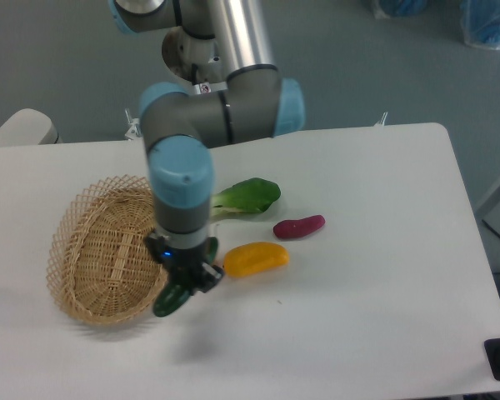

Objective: Pick up the cucumber from the basket
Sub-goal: 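Lift the held cucumber up out of the basket, then carry the cucumber away from the basket past the yellow pepper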

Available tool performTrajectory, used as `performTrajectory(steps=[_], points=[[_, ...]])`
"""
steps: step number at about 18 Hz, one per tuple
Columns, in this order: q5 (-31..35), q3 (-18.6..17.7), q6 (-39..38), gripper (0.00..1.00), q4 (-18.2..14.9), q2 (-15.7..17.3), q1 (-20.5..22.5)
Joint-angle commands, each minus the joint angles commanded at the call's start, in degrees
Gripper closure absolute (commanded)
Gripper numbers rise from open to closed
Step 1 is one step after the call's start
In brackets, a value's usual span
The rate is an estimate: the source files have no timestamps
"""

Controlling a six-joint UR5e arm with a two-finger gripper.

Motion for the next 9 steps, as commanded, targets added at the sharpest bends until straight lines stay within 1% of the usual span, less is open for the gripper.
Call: performTrajectory(steps=[4, 7, 9], points=[[0.70, 1.93, 6.77, 0.81, 0.00, -2.54, 3.43], [0.79, 4.30, 9.24, 0.81, -0.09, -4.74, 5.19], [0.88, 5.36, 11.96, 0.81, -0.96, -5.54, 5.98]])
